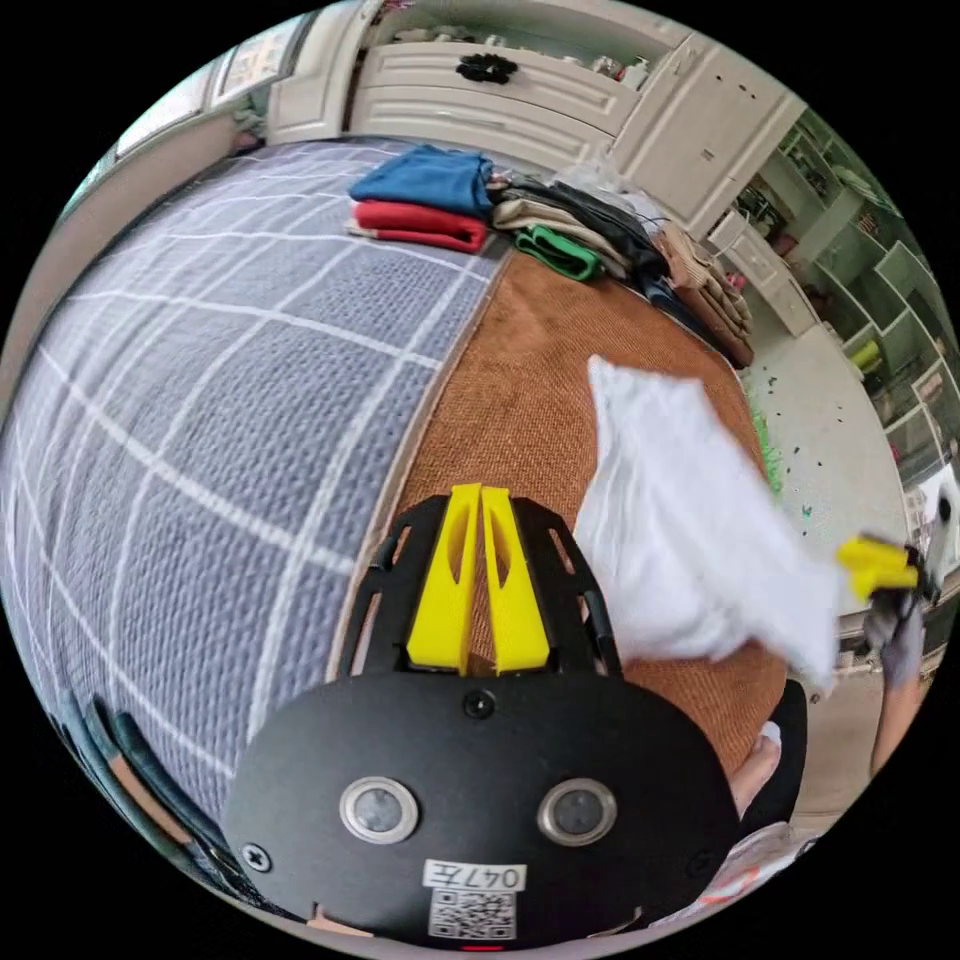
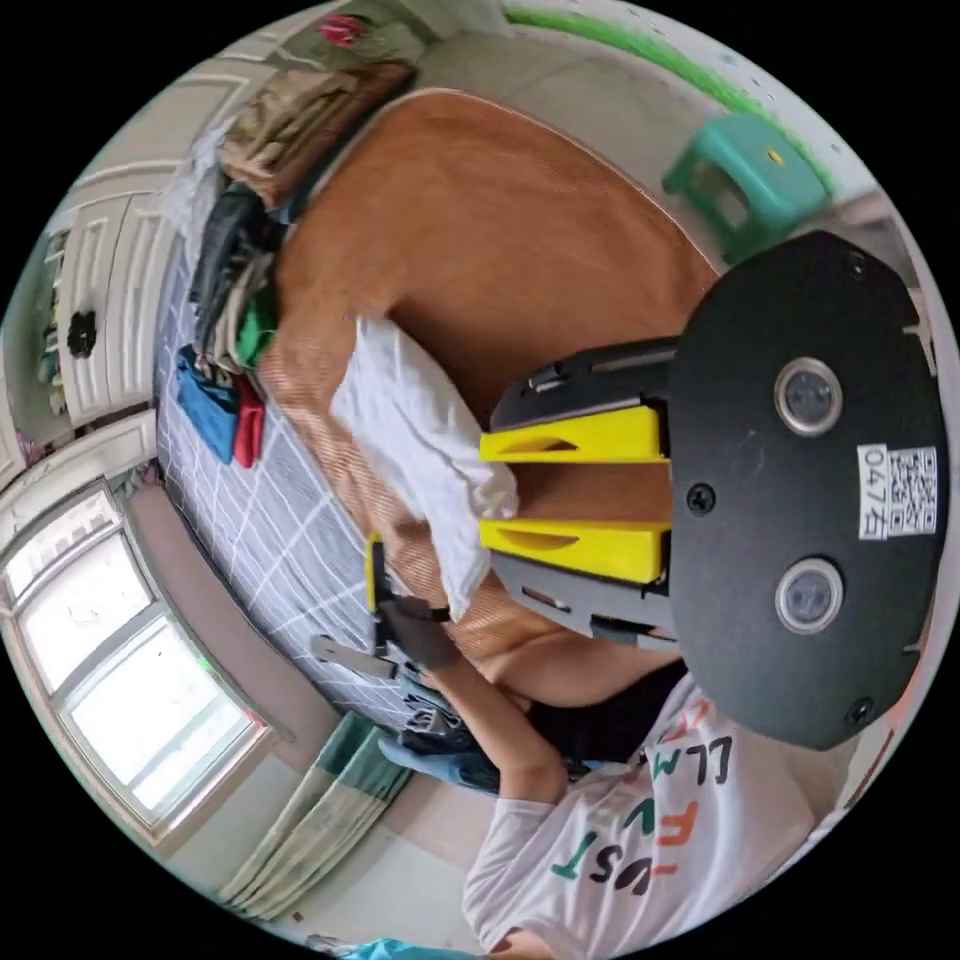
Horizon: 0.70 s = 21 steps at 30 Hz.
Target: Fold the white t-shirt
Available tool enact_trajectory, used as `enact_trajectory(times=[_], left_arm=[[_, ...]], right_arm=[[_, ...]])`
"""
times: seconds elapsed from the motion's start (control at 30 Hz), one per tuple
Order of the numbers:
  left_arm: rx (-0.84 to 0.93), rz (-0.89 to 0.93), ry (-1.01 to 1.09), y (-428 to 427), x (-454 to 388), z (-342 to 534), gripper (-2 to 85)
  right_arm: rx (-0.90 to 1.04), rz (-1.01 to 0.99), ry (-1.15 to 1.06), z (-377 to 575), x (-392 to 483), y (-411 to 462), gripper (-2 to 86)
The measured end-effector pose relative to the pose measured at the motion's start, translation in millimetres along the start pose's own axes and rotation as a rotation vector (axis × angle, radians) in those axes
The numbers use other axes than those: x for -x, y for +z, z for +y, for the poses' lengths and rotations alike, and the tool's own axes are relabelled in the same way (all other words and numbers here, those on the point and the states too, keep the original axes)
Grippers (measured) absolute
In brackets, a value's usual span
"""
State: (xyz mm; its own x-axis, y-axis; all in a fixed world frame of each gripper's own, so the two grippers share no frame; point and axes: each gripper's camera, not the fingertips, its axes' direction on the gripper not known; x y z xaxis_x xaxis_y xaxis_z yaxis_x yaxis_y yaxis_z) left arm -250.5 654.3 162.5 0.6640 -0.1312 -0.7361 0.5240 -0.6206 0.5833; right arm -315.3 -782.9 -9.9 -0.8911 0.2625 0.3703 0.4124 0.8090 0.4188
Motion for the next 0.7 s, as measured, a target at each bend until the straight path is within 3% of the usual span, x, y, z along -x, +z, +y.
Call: enact_trajectory(times=[0.23, 0.43, 0.7], left_arm=[[0.105, 0.01, 0.139, -27, -42, 52, -1.0], [0.126, -0.133, 0.154, -56, -69, 105, -1.0], [-0.008, -0.035, 0.189, -97, -58, 180, -1.0]], right_arm=[[-0.167, -0.082, 0.219, 174, 59, 21, 2.9], [-0.252, -0.121, 0.199, 216, 79, 38, -0.9], [-0.257, -0.113, 0.159, 230, 83, 43, -0.9]])
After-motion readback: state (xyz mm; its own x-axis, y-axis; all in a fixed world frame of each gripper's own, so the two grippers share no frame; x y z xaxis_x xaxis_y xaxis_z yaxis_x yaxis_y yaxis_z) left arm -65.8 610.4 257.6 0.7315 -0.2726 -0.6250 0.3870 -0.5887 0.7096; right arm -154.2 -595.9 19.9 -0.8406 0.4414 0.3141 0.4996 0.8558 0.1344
